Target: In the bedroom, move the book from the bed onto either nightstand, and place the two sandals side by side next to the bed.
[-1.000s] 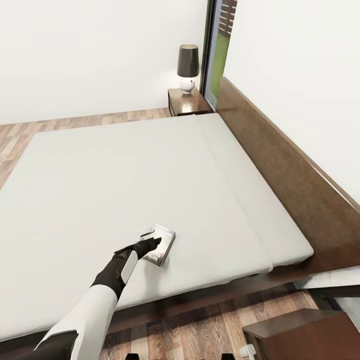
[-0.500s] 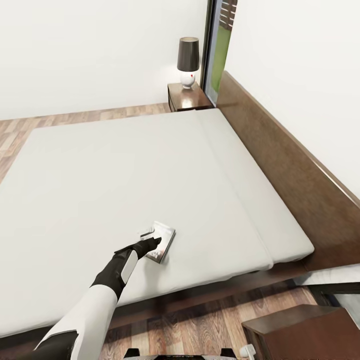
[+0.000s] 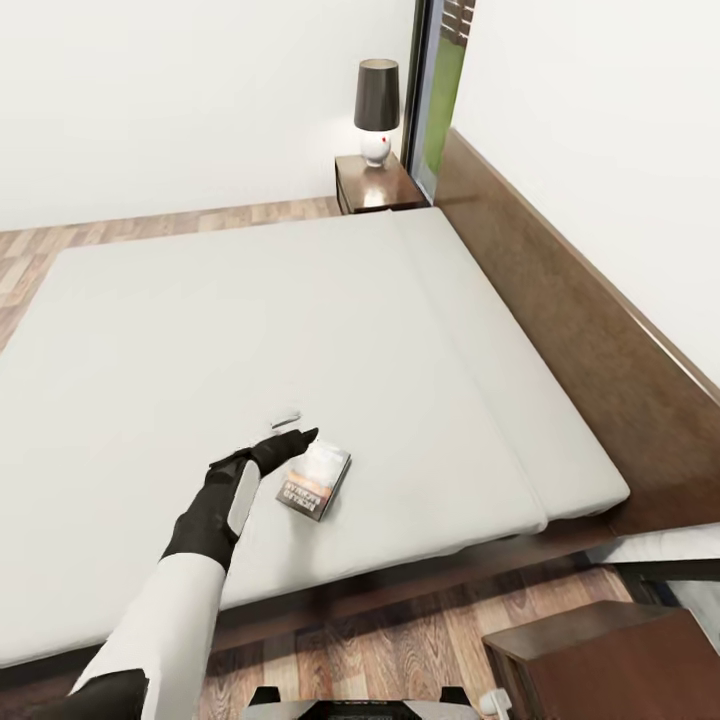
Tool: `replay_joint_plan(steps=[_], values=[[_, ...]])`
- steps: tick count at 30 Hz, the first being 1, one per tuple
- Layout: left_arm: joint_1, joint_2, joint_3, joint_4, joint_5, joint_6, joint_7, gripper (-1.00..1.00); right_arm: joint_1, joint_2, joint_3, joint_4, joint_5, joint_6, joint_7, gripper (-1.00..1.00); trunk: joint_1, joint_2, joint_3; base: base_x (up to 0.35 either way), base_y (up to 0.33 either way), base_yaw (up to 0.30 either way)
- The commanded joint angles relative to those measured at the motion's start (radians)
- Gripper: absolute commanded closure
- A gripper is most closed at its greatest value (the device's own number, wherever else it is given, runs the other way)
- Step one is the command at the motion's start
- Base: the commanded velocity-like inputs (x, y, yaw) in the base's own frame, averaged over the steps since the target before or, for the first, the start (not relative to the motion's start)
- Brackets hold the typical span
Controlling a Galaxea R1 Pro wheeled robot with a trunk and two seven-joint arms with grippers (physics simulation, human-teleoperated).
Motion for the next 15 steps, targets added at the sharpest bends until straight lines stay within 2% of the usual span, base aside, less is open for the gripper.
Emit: replay_joint_plan(steps=[1, 3, 6, 10, 12, 15], values=[[-0.023, -0.001, 0.005, -0.03, 0.007, 0.055, -0.001, -1.0, 0.0, 0.0, -0.005, 0.0, 0.004, 0.002, 0.004, -1.0, 0.0, -0.001, -0.002, 0.0, 0.0, 0.0], [-0.079, -0.001, 0.004, -0.057, 0.009, 0.112, 0.008, -1.0, 0.0, 0.0, -0.005, 0.0, 0.004, 0.002, 0.004, -1.0, 0.0, -0.001, -0.006, 0.0, 0.0, 0.0], [-0.139, -0.001, 0.004, -0.048, 0.01, 0.139, 0.05, -1.0, 0.0, 0.0, -0.006, 0.0, 0.004, 0.002, 0.004, -1.0, 0.0, -0.001, -0.01, 0.0, 0.0, 0.0], [-0.193, -0.001, 0.003, 0.024, 0.01, 0.147, 0.145, -1.0, 0.0, 0.0, -0.005, 0.0, 0.005, 0.002, 0.004, -1.0, 0.0, -0.001, -0.017, 0.0, 0.0, 0.0], [-0.224, -0.001, 0.003, 0.1, 0.008, 0.139, 0.183, -1.0, 0.0, 0.001, -0.005, 0.0, 0.005, 0.002, 0.004, -1.0, 0.0, -0.001, -0.02, 0.0, 0.0, 0.0], [-0.241, -0.001, 0.003, 0.153, 0.008, 0.114, 0.198, -1.0, 0.0, 0.001, -0.005, 0.0, 0.005, 0.002, 0.004, -1.0, 0.0, -0.001, -0.025, 0.0, 0.0, 0.0]])
